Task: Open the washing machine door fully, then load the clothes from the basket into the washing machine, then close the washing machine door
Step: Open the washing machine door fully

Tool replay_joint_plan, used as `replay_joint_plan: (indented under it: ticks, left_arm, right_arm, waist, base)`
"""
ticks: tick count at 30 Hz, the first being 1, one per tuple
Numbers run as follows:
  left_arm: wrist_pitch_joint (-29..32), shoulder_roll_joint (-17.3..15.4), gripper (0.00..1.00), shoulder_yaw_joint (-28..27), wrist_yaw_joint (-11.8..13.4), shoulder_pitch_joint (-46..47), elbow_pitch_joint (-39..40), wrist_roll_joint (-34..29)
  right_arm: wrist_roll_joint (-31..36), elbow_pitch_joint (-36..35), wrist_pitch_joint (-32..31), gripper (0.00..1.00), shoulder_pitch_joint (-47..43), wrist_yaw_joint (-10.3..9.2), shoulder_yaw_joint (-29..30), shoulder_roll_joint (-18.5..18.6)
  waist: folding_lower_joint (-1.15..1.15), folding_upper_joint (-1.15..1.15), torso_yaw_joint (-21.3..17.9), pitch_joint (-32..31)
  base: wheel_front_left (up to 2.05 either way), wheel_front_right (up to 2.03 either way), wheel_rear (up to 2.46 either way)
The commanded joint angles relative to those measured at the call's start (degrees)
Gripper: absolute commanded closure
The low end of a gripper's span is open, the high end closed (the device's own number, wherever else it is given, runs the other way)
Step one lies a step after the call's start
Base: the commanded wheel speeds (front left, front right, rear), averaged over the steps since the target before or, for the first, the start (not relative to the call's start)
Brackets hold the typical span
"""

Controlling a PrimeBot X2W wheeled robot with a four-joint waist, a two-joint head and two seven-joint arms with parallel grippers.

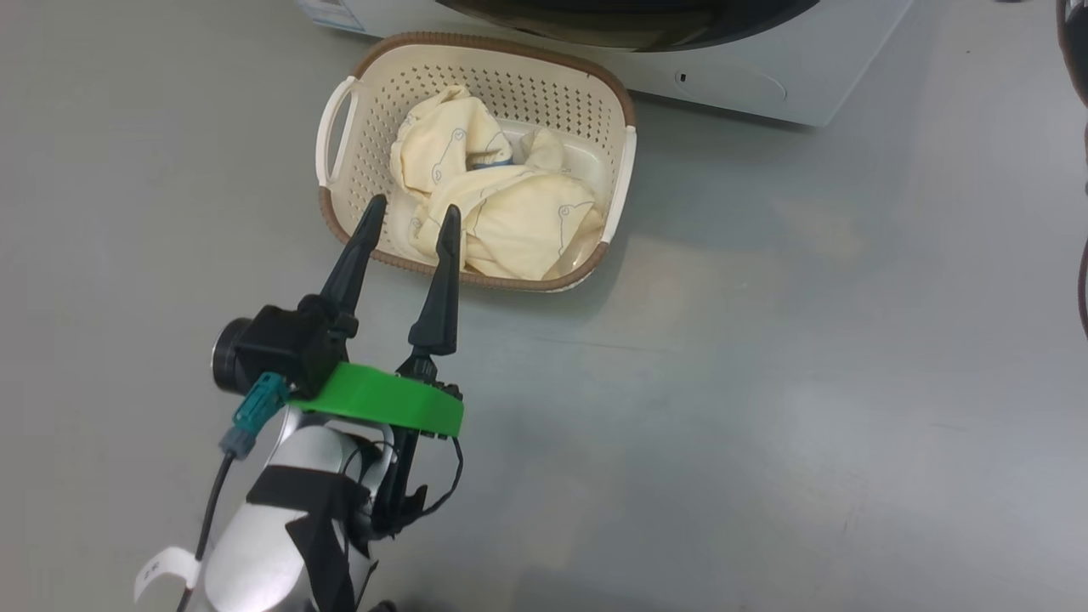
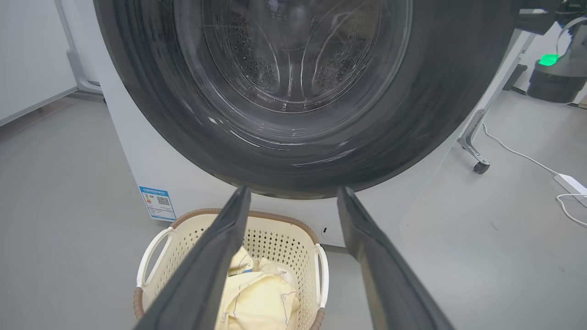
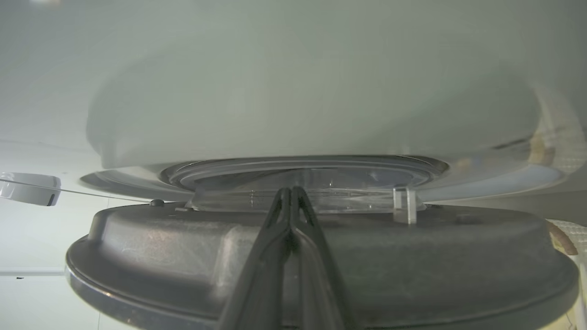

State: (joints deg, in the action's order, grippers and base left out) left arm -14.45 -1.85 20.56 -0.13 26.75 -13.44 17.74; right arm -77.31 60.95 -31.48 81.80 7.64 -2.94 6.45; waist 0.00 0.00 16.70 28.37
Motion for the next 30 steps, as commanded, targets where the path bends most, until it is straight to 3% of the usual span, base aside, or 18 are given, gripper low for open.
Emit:
replay_joint_plan:
  ticks: [1,15,30]
  left_arm:
    - [-0.55,-1.03,0.0,-1.76,0.3,0.54,1.36,0.18]
    - [-0.55,-1.03,0.0,-2.49,0.21,0.29,0.48,-0.45]
    - [-0.55,-1.03,0.0,-3.18,-0.13,-0.39,-0.25,-1.22]
  right_arm:
    - [0.07,-1.57,-1.33,1.0,1.63,-0.15,-0.93,-2.48]
    - [-1.82,-6.06,-10.34,1.0,-3.75,-0.15,-4.12,-3.02]
    - [-6.3,-17.49,-17.28,1.0,-12.06,-0.15,-10.23,-3.55]
  waist:
    - [0.0,0.0,-0.12,-0.07]
    - [0.0,0.0,-1.8,-1.72]
    - [0.0,0.0,-3.43,-3.65]
  base:
    - [0.0,0.0,0.0]
    - [0.0,0.0,0.0]
    - [0.0,0.0,0.0]
